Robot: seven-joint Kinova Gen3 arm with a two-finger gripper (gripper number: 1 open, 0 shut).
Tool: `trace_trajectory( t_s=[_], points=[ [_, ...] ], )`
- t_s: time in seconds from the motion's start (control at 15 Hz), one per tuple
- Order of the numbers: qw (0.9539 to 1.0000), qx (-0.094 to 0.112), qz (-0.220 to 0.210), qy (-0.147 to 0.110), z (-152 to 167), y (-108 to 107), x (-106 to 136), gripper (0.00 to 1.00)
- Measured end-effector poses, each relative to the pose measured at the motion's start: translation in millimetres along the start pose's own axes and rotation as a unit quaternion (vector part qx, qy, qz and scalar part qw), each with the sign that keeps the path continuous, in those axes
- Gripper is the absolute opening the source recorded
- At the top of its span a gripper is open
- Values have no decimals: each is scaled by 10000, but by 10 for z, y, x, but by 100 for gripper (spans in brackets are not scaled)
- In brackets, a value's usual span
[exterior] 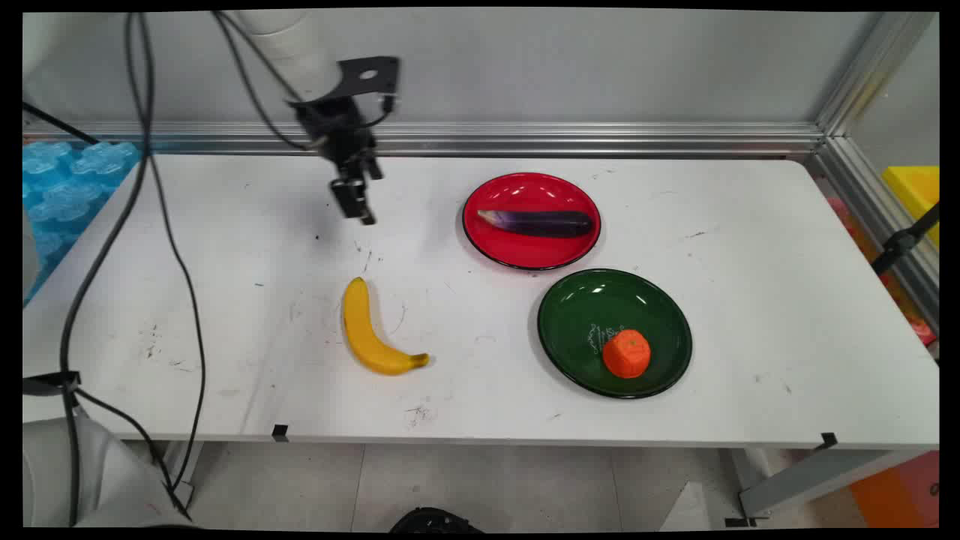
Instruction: Pick up the eggplant from the red plate
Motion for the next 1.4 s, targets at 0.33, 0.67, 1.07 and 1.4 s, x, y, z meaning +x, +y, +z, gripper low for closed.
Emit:
trace_trajectory(
  t_s=[0.33,0.67,1.07,1.4],
  points=[
    [9983,152,94,557,242,-241,496,100],
    [9952,185,104,953,515,-394,850,100],
    [9912,142,109,1308,932,-517,1168,100],
    [9886,53,59,1503,1219,-567,1351,100]
  ],
)
